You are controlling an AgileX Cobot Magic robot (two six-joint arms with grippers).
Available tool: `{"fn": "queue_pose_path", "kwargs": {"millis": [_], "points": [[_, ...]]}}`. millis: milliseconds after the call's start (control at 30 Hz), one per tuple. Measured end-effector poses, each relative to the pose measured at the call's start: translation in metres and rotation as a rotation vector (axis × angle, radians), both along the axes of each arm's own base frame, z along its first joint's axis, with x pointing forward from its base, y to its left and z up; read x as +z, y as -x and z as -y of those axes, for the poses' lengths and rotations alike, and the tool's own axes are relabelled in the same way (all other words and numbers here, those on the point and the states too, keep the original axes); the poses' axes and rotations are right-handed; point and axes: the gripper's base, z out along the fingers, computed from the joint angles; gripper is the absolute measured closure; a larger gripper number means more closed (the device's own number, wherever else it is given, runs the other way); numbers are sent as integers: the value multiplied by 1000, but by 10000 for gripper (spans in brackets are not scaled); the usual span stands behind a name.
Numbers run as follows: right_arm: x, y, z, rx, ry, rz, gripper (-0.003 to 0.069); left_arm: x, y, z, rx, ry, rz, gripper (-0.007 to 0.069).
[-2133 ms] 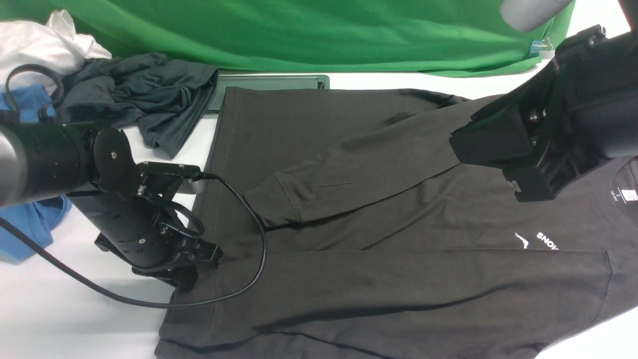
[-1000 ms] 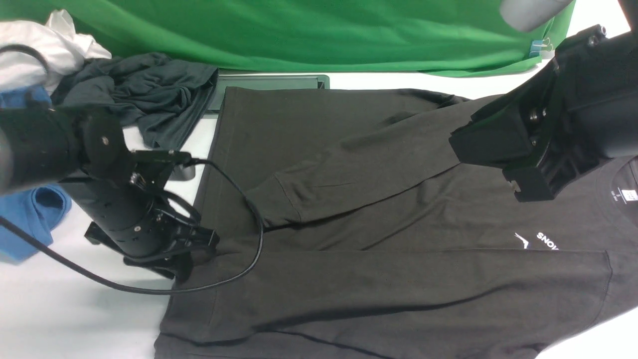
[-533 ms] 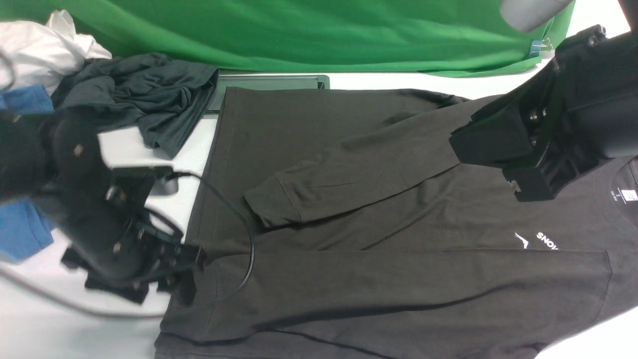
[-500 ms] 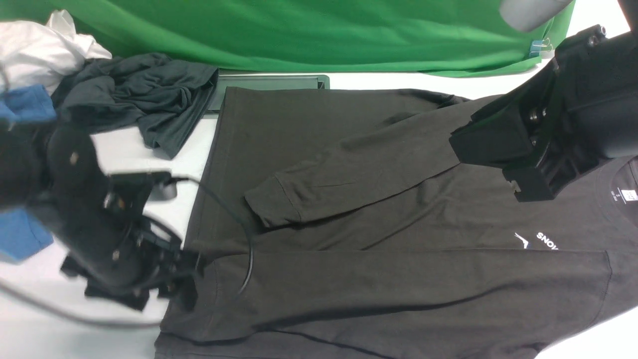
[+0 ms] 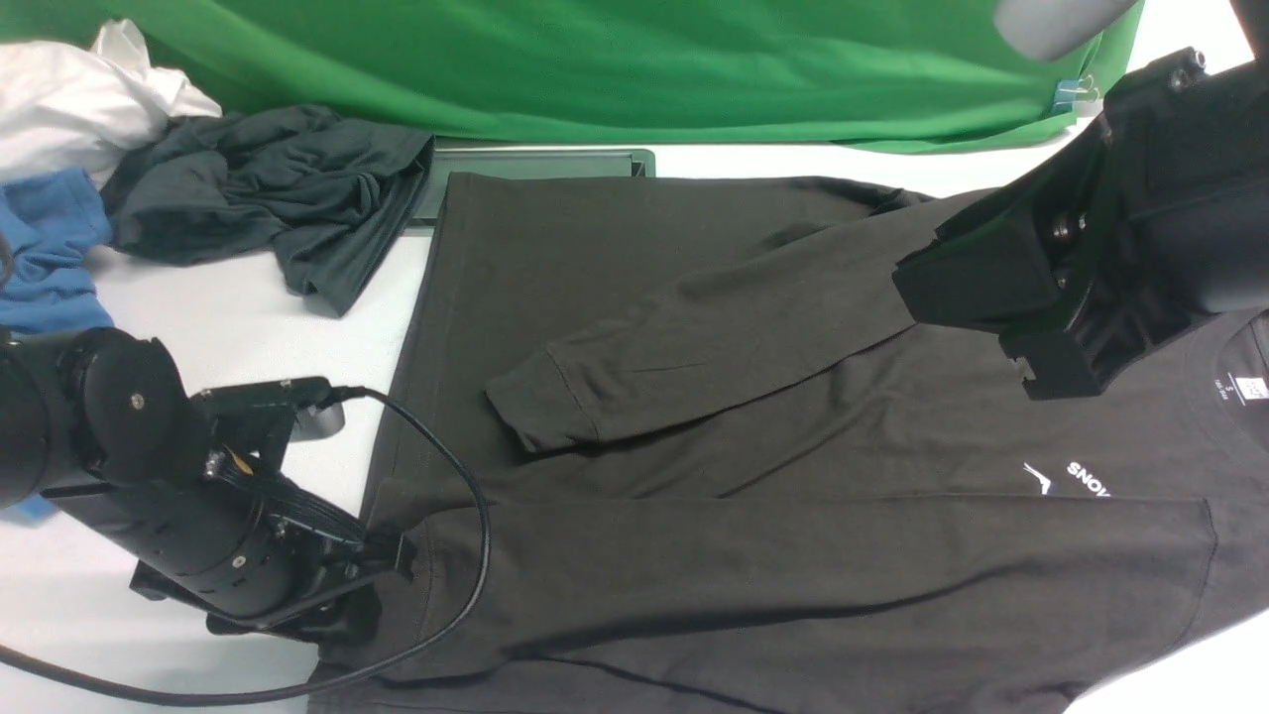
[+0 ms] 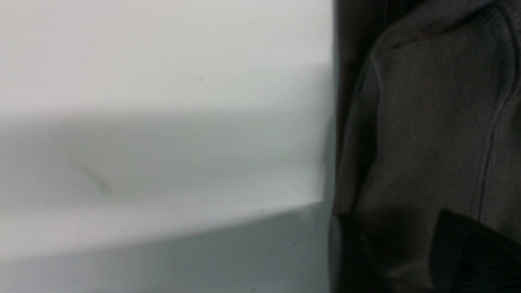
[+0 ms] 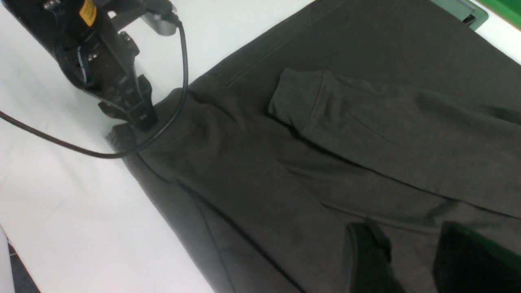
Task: Fold a long-sleeved shirt on a white desktop.
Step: 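Grasp the left edge of the dark T-shirt lying flat on the table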
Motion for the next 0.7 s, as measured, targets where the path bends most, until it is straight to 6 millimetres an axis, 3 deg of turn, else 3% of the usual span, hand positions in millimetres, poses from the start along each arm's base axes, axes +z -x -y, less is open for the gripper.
{"fn": "queue_pose_path", "kwargs": {"millis": [100, 267, 400, 533, 700], "points": [[0, 0, 0, 0, 0, 0, 418, 0, 0, -1, -5, -7, -4, 450], [0, 0, 0, 0, 1, -1, 418, 0, 1, -1, 12, -9, -10, 461], [0, 0, 0, 1, 0, -5, 418, 0, 1, -1, 13, -11, -18, 399], [0, 0, 0, 1, 0, -6, 418, 0, 2, -1, 12, -13, -19, 274], [0, 1, 0, 2, 1, -8, 418, -1, 1, 0, 9, 4, -14, 241]]}}
